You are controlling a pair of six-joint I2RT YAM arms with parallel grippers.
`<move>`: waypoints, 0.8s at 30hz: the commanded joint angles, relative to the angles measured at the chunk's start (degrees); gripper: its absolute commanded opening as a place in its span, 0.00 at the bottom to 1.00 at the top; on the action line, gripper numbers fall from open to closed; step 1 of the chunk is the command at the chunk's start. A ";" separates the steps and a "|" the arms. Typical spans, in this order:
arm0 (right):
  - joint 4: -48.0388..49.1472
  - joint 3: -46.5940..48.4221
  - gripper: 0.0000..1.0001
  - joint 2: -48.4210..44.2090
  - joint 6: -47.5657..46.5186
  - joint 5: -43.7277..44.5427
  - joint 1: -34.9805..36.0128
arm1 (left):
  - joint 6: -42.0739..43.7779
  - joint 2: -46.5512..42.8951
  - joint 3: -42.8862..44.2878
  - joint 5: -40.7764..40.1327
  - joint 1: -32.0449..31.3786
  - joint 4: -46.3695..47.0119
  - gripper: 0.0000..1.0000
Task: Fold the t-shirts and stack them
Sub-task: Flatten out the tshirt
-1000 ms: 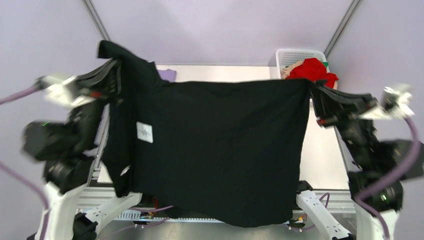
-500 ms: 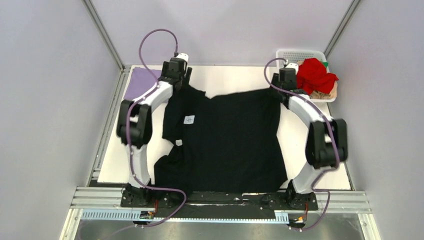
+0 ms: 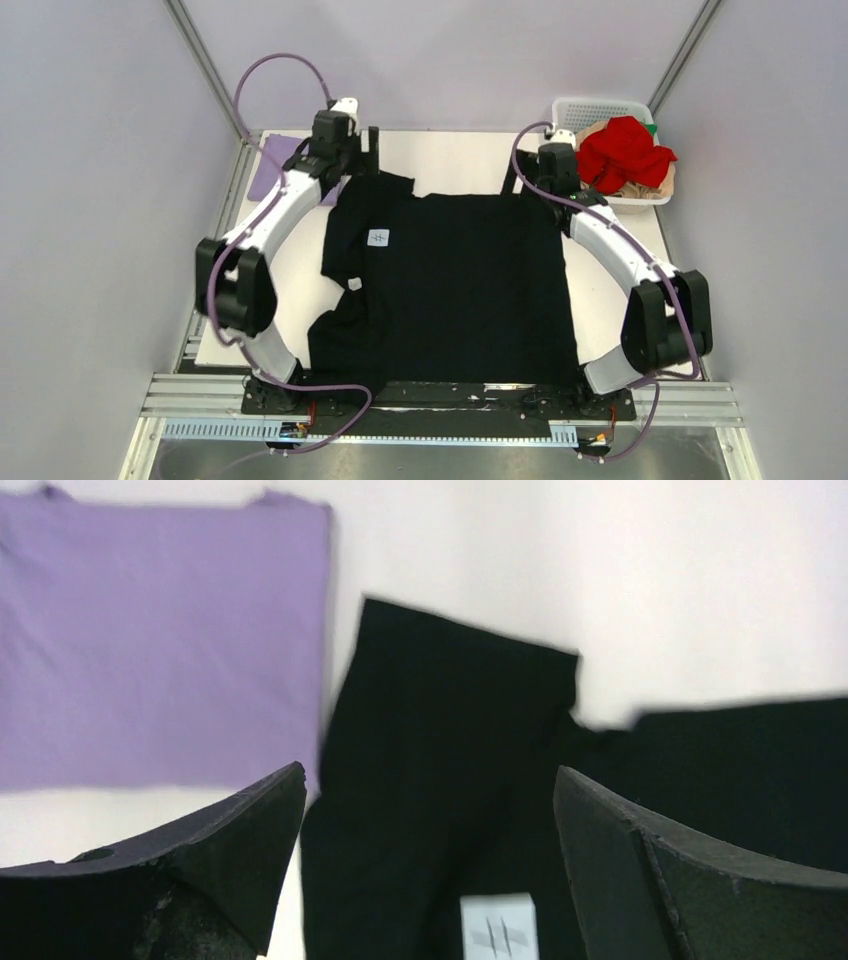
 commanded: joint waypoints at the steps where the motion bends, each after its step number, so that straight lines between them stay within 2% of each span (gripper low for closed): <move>1: -2.60 -8.85 1.00 -8.48 6.49 -8.81 0.17 | -10.78 -11.75 -15.10 10.83 -0.08 -1.83 1.00; 4: -2.94 -15.29 1.00 -11.71 9.23 -11.37 0.59 | -14.74 -17.59 -25.74 15.88 -0.06 -0.08 1.00; 6: -3.03 -18.25 1.00 -12.27 11.32 -14.00 0.73 | -16.31 -19.02 -30.12 15.34 -0.04 0.72 1.00; 12: -0.89 -23.71 1.00 -8.96 14.21 -12.82 0.78 | -21.04 -15.76 -36.05 14.37 0.55 2.83 1.00; 15: -0.26 -24.02 1.00 -5.08 15.29 -9.26 0.58 | -23.20 -11.28 -36.43 14.60 2.53 3.83 1.00; 24: 0.37 -22.81 1.00 3.60 17.78 -7.62 -3.85 | -22.35 -1.21 -31.25 11.21 8.59 1.80 1.00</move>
